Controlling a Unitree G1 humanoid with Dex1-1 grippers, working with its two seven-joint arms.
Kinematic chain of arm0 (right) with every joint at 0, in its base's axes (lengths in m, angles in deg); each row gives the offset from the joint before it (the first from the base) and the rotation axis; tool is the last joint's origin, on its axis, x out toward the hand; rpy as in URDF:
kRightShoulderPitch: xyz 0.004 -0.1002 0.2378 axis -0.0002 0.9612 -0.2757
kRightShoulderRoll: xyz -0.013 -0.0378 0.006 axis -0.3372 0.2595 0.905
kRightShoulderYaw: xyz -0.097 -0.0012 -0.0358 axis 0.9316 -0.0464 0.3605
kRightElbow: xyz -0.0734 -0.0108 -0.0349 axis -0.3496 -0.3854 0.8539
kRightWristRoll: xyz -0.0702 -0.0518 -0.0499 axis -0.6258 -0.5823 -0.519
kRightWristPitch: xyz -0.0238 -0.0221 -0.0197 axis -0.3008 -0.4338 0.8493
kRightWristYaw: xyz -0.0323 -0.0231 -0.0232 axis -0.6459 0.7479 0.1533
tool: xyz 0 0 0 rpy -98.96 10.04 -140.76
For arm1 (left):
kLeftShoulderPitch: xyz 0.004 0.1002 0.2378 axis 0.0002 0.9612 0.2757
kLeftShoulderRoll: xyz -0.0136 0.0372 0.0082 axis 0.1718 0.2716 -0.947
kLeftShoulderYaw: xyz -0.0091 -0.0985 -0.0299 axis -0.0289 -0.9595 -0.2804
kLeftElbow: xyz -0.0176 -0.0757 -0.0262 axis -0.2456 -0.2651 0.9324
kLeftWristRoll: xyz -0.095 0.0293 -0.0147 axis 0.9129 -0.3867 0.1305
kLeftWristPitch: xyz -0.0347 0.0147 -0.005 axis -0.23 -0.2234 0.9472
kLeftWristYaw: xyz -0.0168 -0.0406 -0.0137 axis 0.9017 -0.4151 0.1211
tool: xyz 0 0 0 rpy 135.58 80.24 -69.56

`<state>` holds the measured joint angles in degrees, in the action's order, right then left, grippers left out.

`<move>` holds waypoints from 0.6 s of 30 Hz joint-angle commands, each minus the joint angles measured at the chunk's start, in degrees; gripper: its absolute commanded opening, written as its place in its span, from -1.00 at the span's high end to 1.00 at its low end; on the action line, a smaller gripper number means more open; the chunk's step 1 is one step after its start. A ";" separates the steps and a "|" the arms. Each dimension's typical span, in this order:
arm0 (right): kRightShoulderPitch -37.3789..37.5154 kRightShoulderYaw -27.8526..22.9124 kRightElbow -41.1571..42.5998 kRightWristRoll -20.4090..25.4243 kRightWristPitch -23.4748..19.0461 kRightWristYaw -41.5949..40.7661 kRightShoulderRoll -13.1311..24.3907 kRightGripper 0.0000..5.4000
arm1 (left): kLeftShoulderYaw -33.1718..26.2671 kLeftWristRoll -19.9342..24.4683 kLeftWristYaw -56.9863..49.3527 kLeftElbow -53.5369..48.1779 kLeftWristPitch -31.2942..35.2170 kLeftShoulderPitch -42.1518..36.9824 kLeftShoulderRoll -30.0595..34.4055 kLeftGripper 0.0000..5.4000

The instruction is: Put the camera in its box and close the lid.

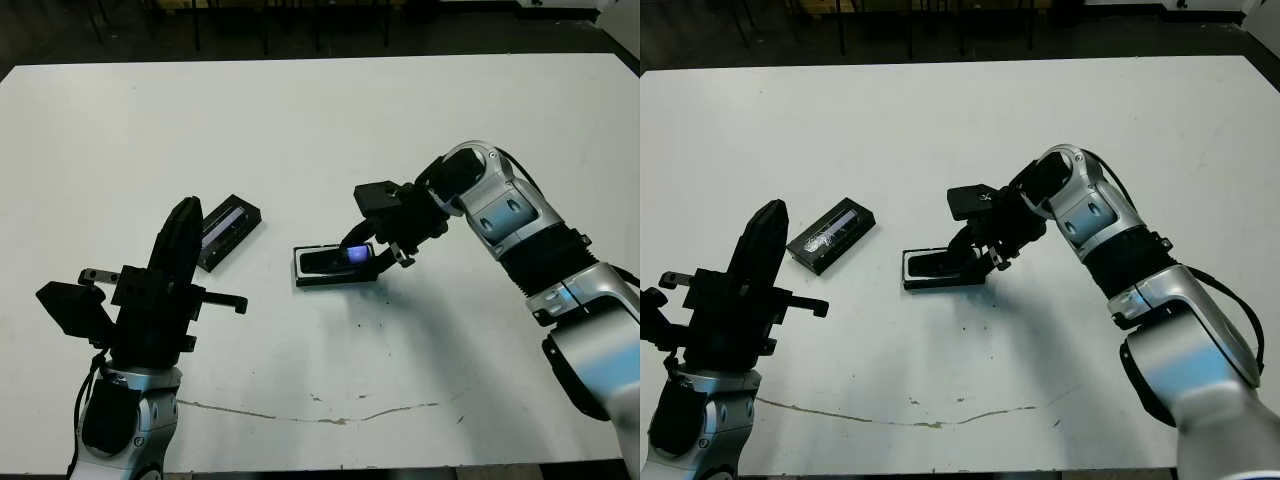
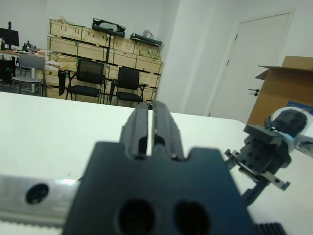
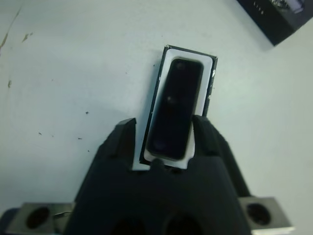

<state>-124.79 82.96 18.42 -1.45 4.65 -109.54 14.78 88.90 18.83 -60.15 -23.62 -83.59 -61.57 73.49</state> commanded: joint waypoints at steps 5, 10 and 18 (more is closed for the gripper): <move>0.04 -6.26 4.84 2.66 -6.69 1.16 4.58 -0.31 | -0.50 0.13 0.10 0.54 1.43 9.32 1.02 1.00; 1.01 -10.94 10.67 4.88 -10.33 3.87 7.11 -0.63 | -0.66 -0.56 0.47 0.93 0.87 9.02 1.30 1.00; 8.64 -22.83 22.30 12.09 -21.77 17.97 6.74 -1.00 | -0.32 -0.45 0.40 0.50 1.65 8.86 1.03 1.00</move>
<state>-120.12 62.93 37.99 9.06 -14.10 -95.64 22.18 88.42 18.58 -59.73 -23.65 -83.37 -61.40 73.53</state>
